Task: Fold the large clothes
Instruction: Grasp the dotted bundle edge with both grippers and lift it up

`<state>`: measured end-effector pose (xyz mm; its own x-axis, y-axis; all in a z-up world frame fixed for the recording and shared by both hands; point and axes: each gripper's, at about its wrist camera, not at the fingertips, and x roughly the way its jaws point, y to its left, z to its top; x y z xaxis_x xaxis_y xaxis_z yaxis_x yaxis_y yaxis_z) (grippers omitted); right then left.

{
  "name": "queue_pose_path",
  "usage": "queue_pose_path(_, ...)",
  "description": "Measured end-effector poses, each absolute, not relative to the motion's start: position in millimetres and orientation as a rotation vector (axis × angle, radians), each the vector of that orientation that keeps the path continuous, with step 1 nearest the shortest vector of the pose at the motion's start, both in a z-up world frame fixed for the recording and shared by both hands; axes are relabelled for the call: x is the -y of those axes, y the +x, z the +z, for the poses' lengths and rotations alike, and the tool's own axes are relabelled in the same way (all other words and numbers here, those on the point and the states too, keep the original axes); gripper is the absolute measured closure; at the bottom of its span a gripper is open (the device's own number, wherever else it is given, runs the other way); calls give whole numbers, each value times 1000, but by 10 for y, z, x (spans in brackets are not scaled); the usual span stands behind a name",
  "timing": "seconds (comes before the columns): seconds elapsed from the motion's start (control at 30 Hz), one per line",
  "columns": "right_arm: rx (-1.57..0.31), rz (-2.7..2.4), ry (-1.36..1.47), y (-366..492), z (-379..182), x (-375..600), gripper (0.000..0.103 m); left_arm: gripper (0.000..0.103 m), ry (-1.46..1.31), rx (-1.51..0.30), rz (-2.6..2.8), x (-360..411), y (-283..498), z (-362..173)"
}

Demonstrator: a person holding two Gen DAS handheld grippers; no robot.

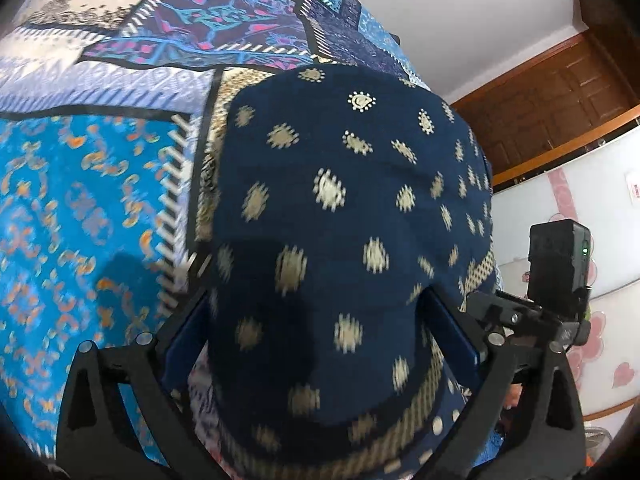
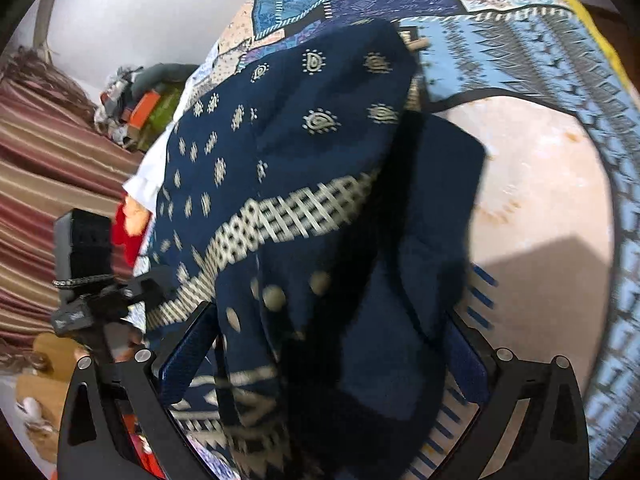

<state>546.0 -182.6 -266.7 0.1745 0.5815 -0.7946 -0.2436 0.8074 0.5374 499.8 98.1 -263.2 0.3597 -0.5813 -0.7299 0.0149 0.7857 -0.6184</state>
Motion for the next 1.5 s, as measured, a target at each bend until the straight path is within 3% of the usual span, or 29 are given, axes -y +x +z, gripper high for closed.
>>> queue_pose_path(0.13, -1260, 646, 320, 5514, -2709, 1631, 3, 5, -606, -1142, -426, -983, 5094, -2696)
queue_pose_path(0.23, -1262, 671, 319, 5506, -2730, 1487, 25, 22, -589, -1117, -412, -1005, 5032, -2638)
queue_pose_path(0.27, -1265, 678, 323, 5502, -2726, 1458, 39, 28, -566, -1106, -409, -1006, 4998, -2592)
queue_pose_path(0.33, -1268, 708, 341, 5487, -2702, 1411, 54, 33, -526, -1086, -408, -993, 4920, -2481)
queue_pose_path(0.43, -1236, 728, 286, 5377, -2508, 1277, 62, 39, -482, -1055, -407, -991, 4797, -2258)
queue_pose_path(0.7, -1108, 766, 172, 4916, -1686, 885, 63, 40, -479, -921, -400, -1420, 4196, -1523)
queue_pose_path(0.93, -1083, 825, 125, 4492, -1339, 341, 63, 39, -493, -907, -332, -1887, 3669, -1393)
queue_pose_path(1.13, -1188, 849, 141, 4281, -1807, -138, 63, 39, -503, -992, -243, -2242, 3381, -1857)
queue_pose_path(1.4, -1365, 802, -5, 4244, -2701, -713, 64, 39, -575, -1152, -144, -2702, 3351, -2925)
queue_pose_path(1.5, -1395, 788, -33, 4279, -2784, -731, 63, 37, -550, -1107, -163, -2720, 3264, -2871)
